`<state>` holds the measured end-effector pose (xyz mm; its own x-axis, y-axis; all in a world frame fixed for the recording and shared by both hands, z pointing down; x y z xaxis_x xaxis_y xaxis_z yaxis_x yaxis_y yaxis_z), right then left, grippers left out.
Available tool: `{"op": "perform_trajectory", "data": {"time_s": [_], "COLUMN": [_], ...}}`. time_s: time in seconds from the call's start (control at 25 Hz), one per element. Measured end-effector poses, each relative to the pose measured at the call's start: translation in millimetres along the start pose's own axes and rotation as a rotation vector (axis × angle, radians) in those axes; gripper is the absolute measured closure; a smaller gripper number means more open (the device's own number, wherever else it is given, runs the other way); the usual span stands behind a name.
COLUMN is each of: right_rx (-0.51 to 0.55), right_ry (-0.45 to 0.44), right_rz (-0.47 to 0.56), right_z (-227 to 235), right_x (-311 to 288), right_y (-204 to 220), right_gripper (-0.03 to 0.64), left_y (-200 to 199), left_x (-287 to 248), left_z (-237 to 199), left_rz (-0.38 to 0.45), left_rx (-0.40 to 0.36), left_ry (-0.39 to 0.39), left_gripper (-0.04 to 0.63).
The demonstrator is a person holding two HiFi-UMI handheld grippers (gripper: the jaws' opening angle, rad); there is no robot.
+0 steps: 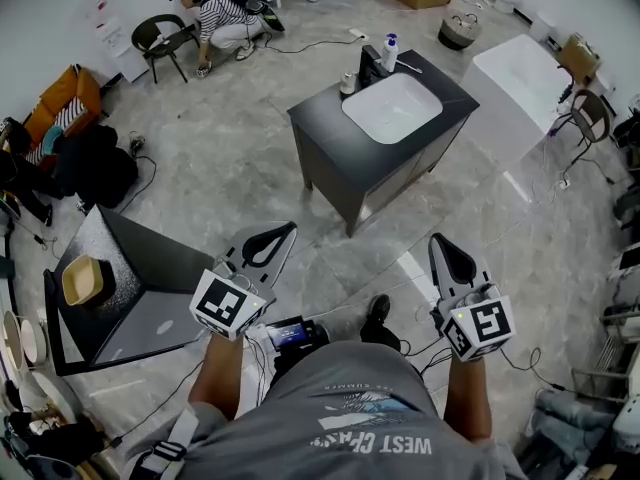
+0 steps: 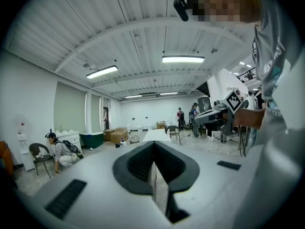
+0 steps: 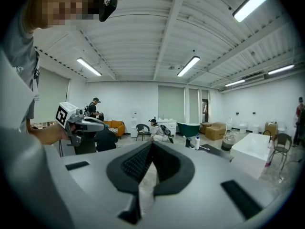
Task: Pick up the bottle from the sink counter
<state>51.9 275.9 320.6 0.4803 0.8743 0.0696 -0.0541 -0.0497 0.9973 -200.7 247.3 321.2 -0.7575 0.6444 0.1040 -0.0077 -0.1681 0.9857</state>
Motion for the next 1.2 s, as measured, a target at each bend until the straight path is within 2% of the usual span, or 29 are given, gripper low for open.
{"op": "perform_trajectory", "data": {"time_s": [0.84,1.0,1.2], "right_rx": [-0.07,-0.078,-0.09], "right_ry": [-0.253,-0.273,-0.267], "right_rz": [0.01,0.005,-0.01], "right_z": [137,159,174], "right_x": [-74,-74,-80], "right_y": [14,15,27], "right_gripper": [0.615,0.615,0.615], "left_y": [-3,-4,6], "left_x": [-112,-132,-149], "left_z": [3,11,7], "left_rz": [-0.055,-0.061,-0.076], "left_rx": [-0.064,-0.067,-0.062], "left_ry": [-0.243,-0.26,-0.243], "left_gripper": [0.592,0.592,0.592]}}
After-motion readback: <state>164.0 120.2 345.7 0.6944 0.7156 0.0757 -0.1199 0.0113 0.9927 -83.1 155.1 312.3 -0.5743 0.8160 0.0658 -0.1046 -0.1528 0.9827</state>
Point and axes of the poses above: the fingertips, and each gripper's own axes: x backward along the fingers, z to its right, y out of its underside, the point moved 3 cm from there along x, backward along the fingers, and after that the axes turned 15 degrees about z, right-handed, at the moved point
